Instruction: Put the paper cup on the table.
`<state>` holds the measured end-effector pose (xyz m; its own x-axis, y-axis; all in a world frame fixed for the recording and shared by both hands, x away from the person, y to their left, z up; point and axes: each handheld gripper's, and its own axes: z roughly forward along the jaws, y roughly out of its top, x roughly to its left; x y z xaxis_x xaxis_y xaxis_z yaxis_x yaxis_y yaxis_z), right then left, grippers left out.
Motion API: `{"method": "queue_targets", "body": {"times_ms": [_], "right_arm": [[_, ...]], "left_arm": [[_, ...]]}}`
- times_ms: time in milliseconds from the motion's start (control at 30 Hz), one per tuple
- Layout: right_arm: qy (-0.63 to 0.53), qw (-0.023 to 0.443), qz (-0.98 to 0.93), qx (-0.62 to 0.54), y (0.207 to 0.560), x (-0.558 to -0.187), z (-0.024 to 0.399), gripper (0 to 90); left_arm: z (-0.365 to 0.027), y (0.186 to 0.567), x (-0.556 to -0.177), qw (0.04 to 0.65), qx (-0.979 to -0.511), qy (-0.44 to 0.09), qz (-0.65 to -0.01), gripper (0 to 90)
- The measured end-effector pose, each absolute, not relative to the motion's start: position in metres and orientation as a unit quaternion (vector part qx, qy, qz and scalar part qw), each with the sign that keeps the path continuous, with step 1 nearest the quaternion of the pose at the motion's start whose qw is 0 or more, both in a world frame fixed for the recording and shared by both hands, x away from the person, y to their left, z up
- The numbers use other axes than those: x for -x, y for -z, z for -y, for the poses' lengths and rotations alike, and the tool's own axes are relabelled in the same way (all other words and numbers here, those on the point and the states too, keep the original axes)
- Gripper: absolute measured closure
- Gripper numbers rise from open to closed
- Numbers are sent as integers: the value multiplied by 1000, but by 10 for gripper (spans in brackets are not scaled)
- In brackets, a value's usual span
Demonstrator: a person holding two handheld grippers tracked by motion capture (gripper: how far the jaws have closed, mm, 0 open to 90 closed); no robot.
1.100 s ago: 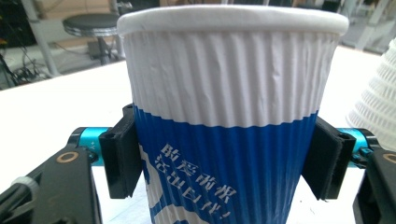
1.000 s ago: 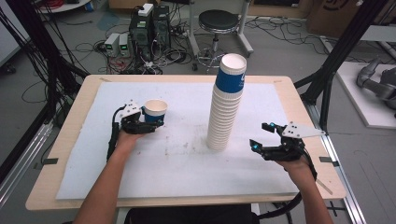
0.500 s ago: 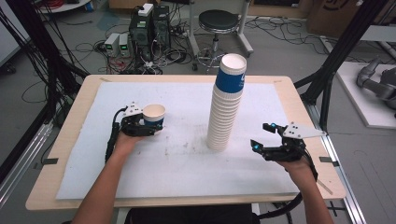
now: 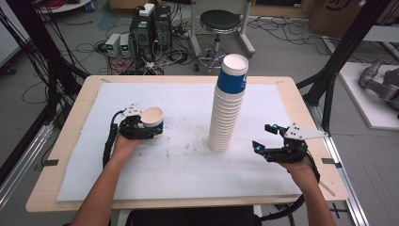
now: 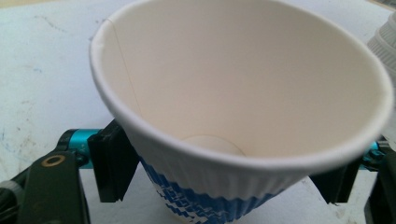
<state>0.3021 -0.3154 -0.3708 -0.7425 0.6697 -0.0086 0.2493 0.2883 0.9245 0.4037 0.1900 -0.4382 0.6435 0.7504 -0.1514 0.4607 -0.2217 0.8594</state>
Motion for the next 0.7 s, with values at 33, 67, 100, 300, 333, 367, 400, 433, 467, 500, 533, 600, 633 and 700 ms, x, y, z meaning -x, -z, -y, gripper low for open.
{"method": "queue_targets", "body": {"times_ms": [33,67,100,300,333,367,400,433,467,500,533,600,633,700], "right_arm": [[-517,203,-777,-297,371,-302,316,191],[-517,204,-777,-296,371,-302,316,191],[-516,205,-777,-295,371,-302,316,191],[-517,204,-777,-297,371,-301,317,191],[-517,205,-777,-296,371,-301,317,192],[-516,204,-777,-296,371,-301,316,191],[-516,204,-778,-296,371,-301,316,192],[-515,204,-778,-296,371,-301,316,191],[-515,204,-778,-296,372,-301,316,192],[-516,203,-778,-296,372,-301,316,191],[-515,205,-778,-296,372,-302,316,191],[-513,204,-779,-297,373,-303,316,191],[-512,204,-779,-301,373,-303,316,191],[-506,206,-781,-302,374,-304,315,191]], "left_arm": [[-190,438,-404,480,-769,-150,-395,210],[-190,439,-403,478,-770,-149,-395,210],[-190,438,-403,475,-773,-148,-392,210],[-192,437,-396,475,-774,-167,-385,209],[-194,439,-394,474,-772,-172,-388,210],[-196,441,-393,475,-770,-166,-393,210],[-198,442,-391,478,-767,-165,-395,209],[-199,443,-387,481,-765,-167,-394,209],[-202,444,-383,483,-764,-170,-392,210],[-204,444,-380,488,-760,-172,-392,209],[-206,444,-376,490,-759,-175,-391,210],[-210,443,-370,491,-757,-180,-390,210],[-212,441,-368,495,-757,-179,-388,209],[-215,435,-362,505,-756,-177,-378,209]]}}
